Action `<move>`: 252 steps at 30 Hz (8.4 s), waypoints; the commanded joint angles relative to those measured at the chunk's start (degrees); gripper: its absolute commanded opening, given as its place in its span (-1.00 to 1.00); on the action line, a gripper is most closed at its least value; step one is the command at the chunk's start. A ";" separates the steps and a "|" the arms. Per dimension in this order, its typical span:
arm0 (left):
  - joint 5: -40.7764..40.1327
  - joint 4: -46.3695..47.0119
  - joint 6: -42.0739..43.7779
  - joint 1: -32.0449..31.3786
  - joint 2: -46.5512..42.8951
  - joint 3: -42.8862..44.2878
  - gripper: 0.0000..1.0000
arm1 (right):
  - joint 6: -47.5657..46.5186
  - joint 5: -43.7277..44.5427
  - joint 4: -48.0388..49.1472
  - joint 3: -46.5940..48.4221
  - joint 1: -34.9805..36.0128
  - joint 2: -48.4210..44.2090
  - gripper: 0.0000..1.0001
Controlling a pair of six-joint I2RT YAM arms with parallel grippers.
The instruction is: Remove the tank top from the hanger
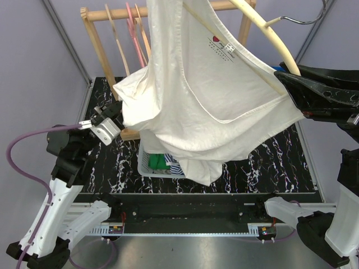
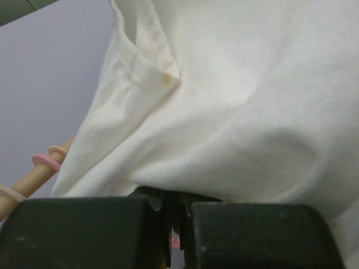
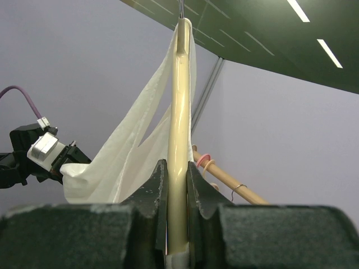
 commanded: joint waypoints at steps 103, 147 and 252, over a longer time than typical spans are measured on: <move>-19.78 -21.36 35.18 -31.16 23.25 21.45 -1.00 | 2.10 -10.92 1.32 -46.73 0.43 -11.08 -0.53; -35.96 -15.46 43.02 -27.21 18.23 19.07 -1.00 | 18.45 7.02 23.65 -61.33 0.52 -10.03 -0.44; 2.70 -25.39 44.78 -17.01 13.14 17.31 -1.00 | -18.56 9.76 -12.72 -27.50 15.46 -12.94 0.61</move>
